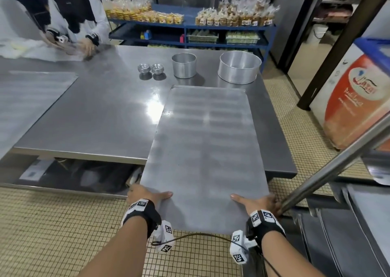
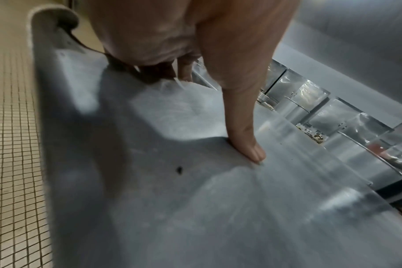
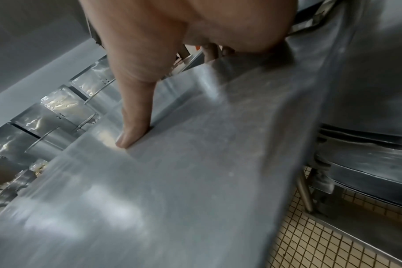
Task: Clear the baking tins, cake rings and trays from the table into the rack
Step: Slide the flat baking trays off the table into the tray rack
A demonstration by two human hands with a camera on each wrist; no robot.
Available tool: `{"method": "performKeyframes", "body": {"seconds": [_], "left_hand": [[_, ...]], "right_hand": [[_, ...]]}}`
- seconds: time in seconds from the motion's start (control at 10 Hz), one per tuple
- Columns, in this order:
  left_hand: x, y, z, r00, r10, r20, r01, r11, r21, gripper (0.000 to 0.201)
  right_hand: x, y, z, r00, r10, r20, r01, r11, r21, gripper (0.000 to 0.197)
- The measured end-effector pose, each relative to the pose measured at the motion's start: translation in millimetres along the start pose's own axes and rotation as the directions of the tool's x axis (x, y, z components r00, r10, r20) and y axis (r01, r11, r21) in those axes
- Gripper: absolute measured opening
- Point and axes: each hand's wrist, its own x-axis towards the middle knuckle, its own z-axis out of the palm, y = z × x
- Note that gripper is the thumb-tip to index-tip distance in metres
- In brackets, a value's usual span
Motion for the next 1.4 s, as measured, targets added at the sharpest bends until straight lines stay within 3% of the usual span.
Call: {"method": "performKeyframes", "body": {"seconds": [0.1,0.2,0.3,0.4,0.6,0.8,1.2,1.4], "left_hand": [[-1.2,-4.6,-9.4,1.0,0.004,-0.026,-0.004,1.0,-0.015,0.125],[1.7,-13.0,-25.3,0.999,0.011,-0.04,-0.011,1.0,-0.014,0.121],[13.2,-28.2,-41.8,0.999,0.0,-0.045,-0.002,0.999,-0.054,0.12],[24.1,-47.9,-61.6,0.998,-0.027,-0.056,0.022,0.995,-0.096,0.119],[65.7,-99.2,-101.1,0.99,-0.104,-0.1,0.086,0.981,-0.176,0.137],[78.0,-136.8,-163.6,0.977,-0.155,-0.145,0.118,0.965,-0.233,0.112],[128.1,-228.9,-253.4,0.928,-0.289,-0.236,0.216,0.932,-0.289,0.126],[143.0,-266.3,-298.6,0.904,-0.347,-0.248,0.274,0.918,-0.287,0.12]], "right_hand": [[-4.9,-1.9,9.1,1.0,0.021,-0.007,-0.02,0.998,0.057,0.161],[-11.0,-3.5,23.0,0.999,0.0,0.052,-0.011,0.978,0.208,0.142],[-12.2,-2.8,44.8,0.998,-0.014,0.069,-0.004,0.97,0.242,0.141],[-31.6,-15.5,61.4,0.998,-0.041,0.047,0.037,0.995,0.093,0.153],[-99.1,-55.8,83.2,0.993,-0.081,0.091,0.091,0.99,-0.107,0.15],[-140.9,-88.9,133.8,0.978,-0.146,0.152,0.168,0.975,-0.144,0.15],[-233.2,-149.4,224.1,0.936,-0.208,0.284,0.274,0.937,-0.217,0.137],[-280.3,-174.5,270.6,0.91,-0.252,0.329,0.34,0.908,-0.246,0.138]]}}
